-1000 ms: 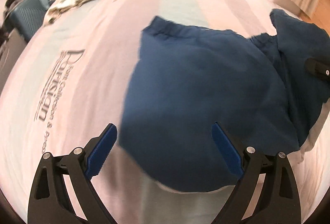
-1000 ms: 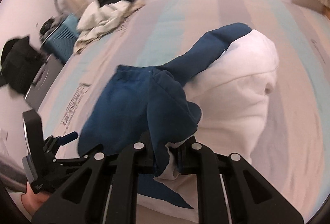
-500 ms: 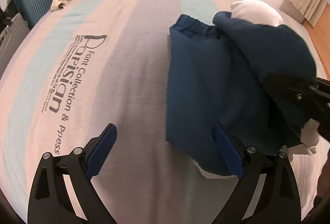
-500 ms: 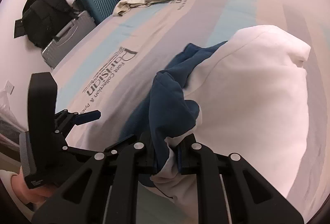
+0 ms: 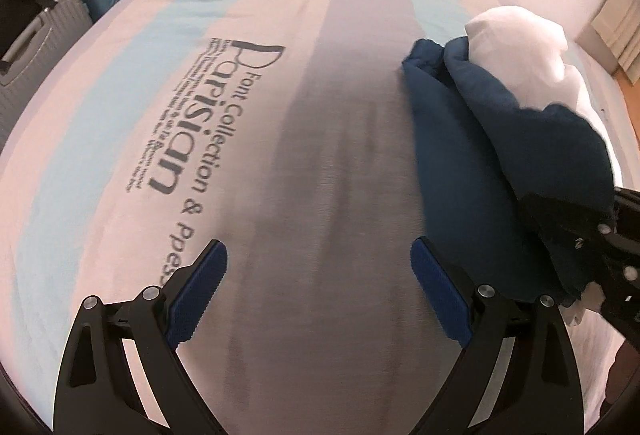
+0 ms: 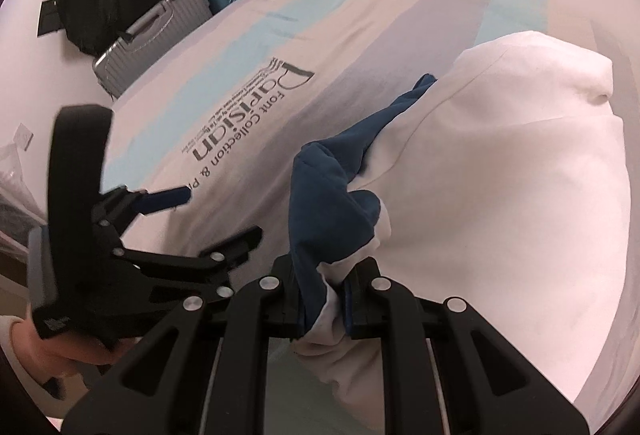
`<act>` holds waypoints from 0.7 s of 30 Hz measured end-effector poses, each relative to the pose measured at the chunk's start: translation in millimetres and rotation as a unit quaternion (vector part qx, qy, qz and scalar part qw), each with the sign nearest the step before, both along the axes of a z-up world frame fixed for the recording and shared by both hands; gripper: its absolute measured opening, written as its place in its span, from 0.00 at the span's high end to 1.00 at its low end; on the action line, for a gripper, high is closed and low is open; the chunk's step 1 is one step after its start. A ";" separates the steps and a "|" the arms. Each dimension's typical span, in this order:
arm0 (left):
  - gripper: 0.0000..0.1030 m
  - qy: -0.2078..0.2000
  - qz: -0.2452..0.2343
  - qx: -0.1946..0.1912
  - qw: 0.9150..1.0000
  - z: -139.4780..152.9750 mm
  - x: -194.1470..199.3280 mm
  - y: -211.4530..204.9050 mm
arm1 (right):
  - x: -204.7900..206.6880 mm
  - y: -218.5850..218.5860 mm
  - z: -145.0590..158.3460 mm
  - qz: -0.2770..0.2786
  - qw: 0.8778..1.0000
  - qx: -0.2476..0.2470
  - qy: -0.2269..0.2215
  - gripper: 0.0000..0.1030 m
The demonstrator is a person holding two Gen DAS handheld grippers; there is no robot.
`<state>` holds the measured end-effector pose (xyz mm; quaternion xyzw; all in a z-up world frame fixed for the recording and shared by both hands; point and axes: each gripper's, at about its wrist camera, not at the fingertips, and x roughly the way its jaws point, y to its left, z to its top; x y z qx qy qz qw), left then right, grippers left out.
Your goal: Fold large clothes
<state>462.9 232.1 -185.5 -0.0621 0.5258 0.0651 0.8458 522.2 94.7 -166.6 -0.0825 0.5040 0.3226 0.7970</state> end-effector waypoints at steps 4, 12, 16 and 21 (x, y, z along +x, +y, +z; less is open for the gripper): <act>0.11 0.003 0.011 0.001 1.000 -0.2 -7.4 9.7 | -3.9 8.1 -8.9 0.006 1.000 -0.010 0.003 0.89; 0.11 0.007 0.028 0.001 1.000 -1.9 -22.9 22.0 | -21.3 24.2 -36.5 0.025 0.999 -0.043 -0.002 0.88; 0.11 0.007 0.033 0.002 0.999 -3.1 -28.1 27.2 | -31.1 28.8 -66.7 0.036 0.997 -0.062 0.006 0.88; 0.11 0.007 0.035 0.001 0.999 -5.1 -31.7 29.3 | -30.2 31.5 -80.0 0.064 0.995 -0.079 -0.003 0.88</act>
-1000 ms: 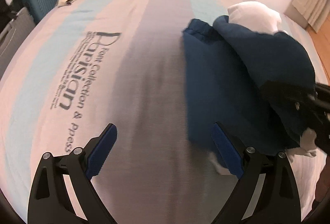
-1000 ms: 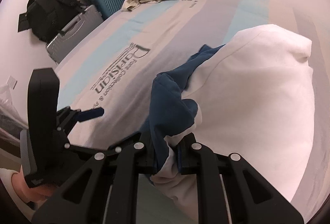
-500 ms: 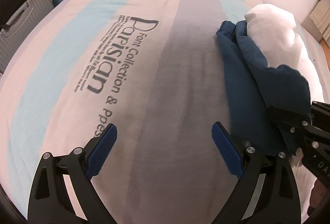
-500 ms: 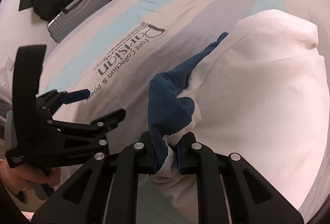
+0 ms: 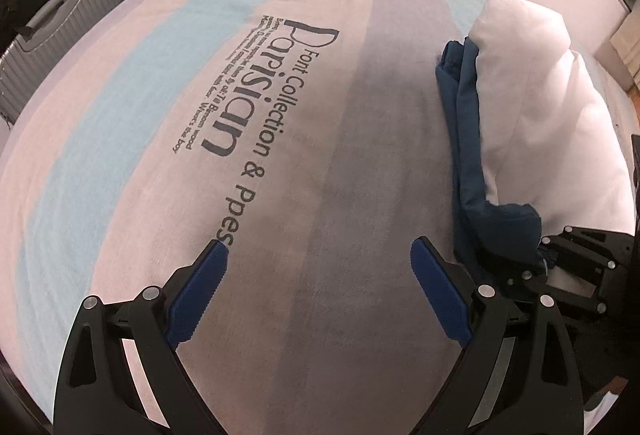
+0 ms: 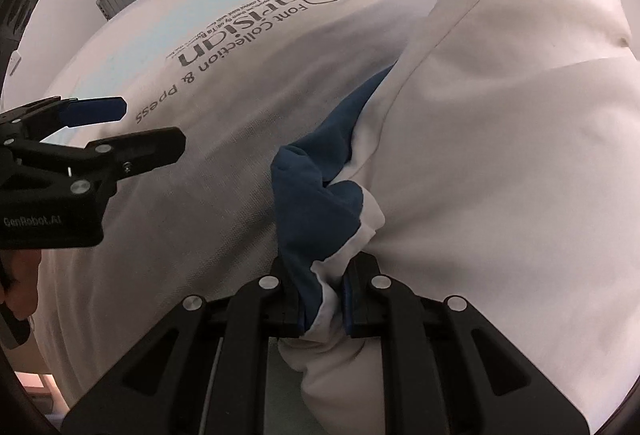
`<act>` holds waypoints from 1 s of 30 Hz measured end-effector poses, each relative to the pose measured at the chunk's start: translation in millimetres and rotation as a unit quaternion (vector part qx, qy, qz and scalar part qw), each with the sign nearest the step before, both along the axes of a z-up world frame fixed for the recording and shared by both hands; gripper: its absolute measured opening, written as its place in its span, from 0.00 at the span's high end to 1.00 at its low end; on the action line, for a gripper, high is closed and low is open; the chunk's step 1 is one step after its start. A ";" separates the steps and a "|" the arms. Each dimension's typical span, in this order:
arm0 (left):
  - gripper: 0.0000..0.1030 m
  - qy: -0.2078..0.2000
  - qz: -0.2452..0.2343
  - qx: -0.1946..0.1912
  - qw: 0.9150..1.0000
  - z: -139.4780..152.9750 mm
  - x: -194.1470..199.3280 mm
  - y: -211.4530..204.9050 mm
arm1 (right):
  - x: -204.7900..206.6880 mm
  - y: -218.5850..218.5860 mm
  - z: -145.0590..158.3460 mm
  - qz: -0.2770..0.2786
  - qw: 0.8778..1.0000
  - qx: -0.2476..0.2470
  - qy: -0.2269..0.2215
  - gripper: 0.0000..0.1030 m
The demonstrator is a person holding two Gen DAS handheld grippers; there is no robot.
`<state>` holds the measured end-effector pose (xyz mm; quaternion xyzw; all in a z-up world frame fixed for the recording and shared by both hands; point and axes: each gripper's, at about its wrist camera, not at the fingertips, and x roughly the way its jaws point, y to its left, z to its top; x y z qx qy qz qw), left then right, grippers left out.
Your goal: Fold large clothes
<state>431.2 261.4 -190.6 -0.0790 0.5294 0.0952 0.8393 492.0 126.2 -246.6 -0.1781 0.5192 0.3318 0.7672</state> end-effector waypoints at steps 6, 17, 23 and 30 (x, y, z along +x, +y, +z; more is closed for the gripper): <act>0.11 0.012 0.010 -0.007 1.000 1.1 -3.5 0.8 | 2.0 0.6 15.7 0.015 1.000 -0.004 0.007 0.53; 0.11 -0.002 -0.026 -0.034 0.999 31.3 25.9 -5.2 | 3.2 -44.0 88.1 0.000 0.999 0.042 -0.009 0.45; 0.11 -0.003 -0.062 -0.109 0.992 46.8 68.8 -16.8 | 34.5 -92.5 113.0 -0.045 0.997 0.053 -0.018 0.42; 0.11 0.051 -0.149 -0.183 0.970 23.5 126.5 -43.6 | 92.5 -154.9 105.2 -0.145 0.987 0.069 -0.003 0.41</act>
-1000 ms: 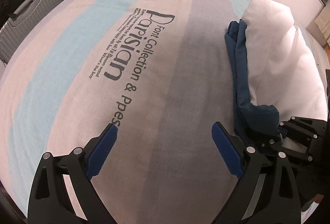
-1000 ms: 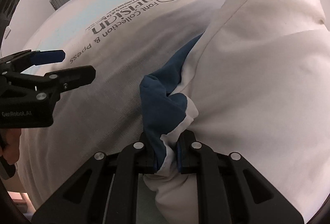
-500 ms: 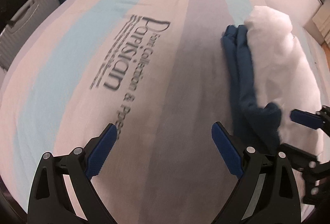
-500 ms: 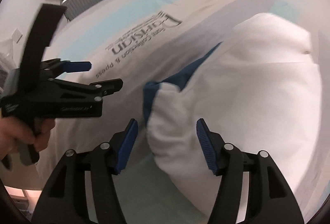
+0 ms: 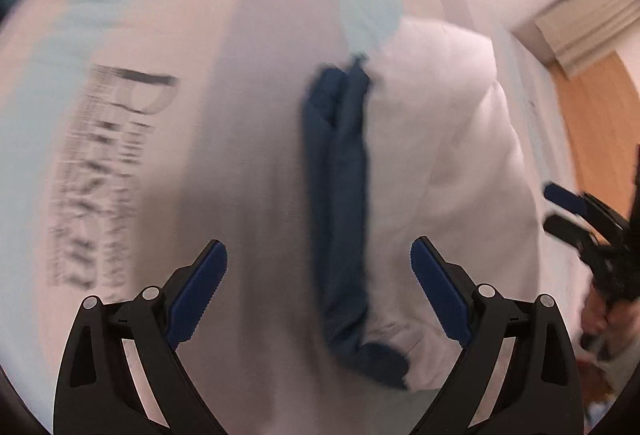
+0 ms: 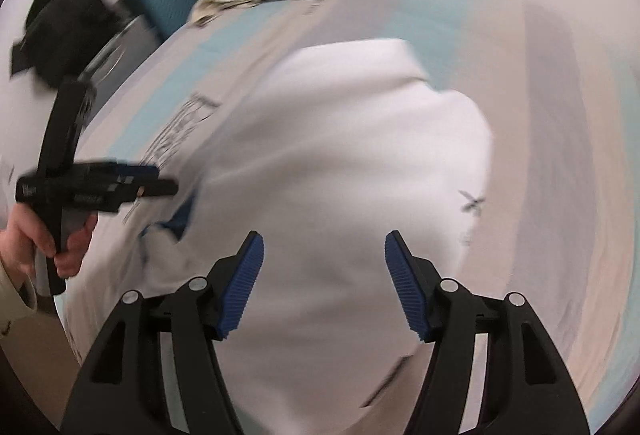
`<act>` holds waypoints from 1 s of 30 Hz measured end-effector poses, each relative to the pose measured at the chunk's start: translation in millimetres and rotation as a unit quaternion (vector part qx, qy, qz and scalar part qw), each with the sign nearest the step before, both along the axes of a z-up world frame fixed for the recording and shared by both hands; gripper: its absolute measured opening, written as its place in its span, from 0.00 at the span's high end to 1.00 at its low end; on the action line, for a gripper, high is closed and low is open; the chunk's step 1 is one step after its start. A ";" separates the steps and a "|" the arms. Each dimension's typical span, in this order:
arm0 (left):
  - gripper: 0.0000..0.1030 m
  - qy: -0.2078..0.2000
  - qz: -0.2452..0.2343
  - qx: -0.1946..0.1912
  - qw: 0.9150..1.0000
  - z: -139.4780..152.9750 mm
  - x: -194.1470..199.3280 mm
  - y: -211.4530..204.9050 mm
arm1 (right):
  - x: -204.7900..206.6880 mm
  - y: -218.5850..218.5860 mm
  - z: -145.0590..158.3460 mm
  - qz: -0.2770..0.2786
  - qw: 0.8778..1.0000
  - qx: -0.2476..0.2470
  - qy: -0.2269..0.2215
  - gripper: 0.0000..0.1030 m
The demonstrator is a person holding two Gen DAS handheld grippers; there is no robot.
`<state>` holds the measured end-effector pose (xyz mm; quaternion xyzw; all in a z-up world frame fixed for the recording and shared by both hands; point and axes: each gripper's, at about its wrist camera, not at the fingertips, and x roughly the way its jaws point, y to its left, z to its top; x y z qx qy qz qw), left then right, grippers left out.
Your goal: Fold large clothes
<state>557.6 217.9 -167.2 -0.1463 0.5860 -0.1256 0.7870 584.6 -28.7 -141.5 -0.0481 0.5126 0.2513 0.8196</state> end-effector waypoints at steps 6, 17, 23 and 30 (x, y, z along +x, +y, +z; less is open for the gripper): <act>0.11 0.054 -0.037 -0.068 0.996 -28.2 35.6 -15.3 | 25.9 -40.2 -19.1 -0.058 0.997 0.032 0.041 0.41; 0.07 0.116 -0.045 -0.147 0.981 -68.4 64.6 -21.3 | 43.3 -73.4 -61.9 -0.098 0.980 0.117 0.131 0.24; 0.05 0.122 -0.043 -0.171 0.977 -75.4 67.9 -17.1 | 48.1 -91.7 -86.7 -0.126 0.949 0.202 0.208 0.21; 0.06 0.133 -0.060 -0.201 0.969 -78.8 70.9 -27.3 | 52.5 -95.1 -107.3 -0.138 0.928 0.236 0.253 0.15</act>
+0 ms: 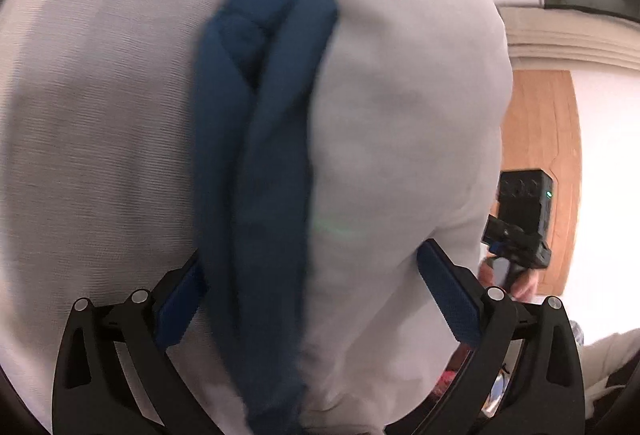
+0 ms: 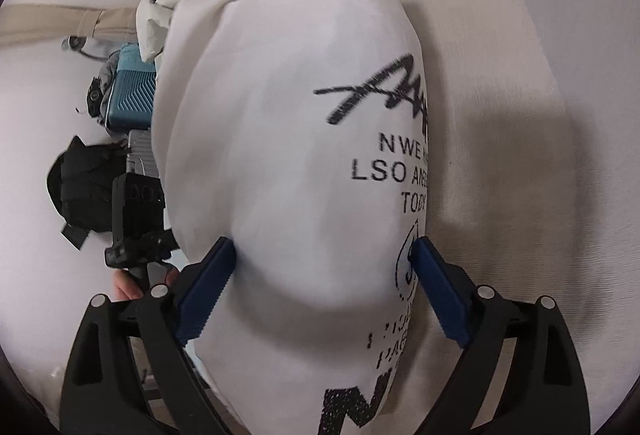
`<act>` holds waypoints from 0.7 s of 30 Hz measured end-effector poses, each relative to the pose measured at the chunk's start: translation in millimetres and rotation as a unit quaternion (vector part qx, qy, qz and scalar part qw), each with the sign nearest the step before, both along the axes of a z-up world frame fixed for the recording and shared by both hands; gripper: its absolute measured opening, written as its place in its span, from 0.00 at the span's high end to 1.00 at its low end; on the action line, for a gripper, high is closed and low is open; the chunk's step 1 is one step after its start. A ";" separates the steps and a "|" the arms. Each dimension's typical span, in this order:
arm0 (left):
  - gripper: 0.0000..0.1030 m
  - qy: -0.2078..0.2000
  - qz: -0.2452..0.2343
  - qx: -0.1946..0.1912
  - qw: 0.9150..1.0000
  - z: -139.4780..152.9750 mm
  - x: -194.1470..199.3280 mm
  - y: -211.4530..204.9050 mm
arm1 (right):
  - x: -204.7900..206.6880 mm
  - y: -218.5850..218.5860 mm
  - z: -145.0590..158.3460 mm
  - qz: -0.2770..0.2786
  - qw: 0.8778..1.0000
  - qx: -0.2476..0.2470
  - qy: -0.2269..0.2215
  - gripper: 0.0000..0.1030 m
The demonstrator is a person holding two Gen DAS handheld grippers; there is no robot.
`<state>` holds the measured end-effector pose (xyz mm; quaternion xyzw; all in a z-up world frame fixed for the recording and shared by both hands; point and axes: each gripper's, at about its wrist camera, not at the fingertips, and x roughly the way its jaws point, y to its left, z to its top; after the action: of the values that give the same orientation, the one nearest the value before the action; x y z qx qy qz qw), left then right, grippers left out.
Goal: Fold large clothes
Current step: 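Grasp the rolled jacket bundle with both grippers from opposite sides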
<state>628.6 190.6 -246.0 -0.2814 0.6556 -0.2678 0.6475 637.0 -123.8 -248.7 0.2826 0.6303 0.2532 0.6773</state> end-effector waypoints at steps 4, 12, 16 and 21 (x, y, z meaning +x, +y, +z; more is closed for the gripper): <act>0.06 0.009 -0.002 -0.014 1.000 -8.7 7.0 -1.3 | 2.5 1.7 -10.0 0.003 1.000 0.008 0.014 0.15; 0.06 0.023 -0.013 -0.047 0.999 -12.2 10.5 1.6 | 8.8 5.8 -16.7 0.005 0.999 0.034 0.031 0.13; 0.10 0.031 -0.008 -0.054 0.998 -16.7 9.5 7.6 | 10.2 8.2 -13.1 0.005 0.999 0.037 0.027 0.18; 0.30 0.043 -0.008 -0.063 0.997 -24.7 13.6 26.0 | 11.0 8.9 -11.4 0.013 0.999 0.037 0.025 0.31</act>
<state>642.2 216.6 -270.7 -0.3278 0.6668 -0.3012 0.5977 648.1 -114.9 -260.2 0.3058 0.6407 0.2778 0.6472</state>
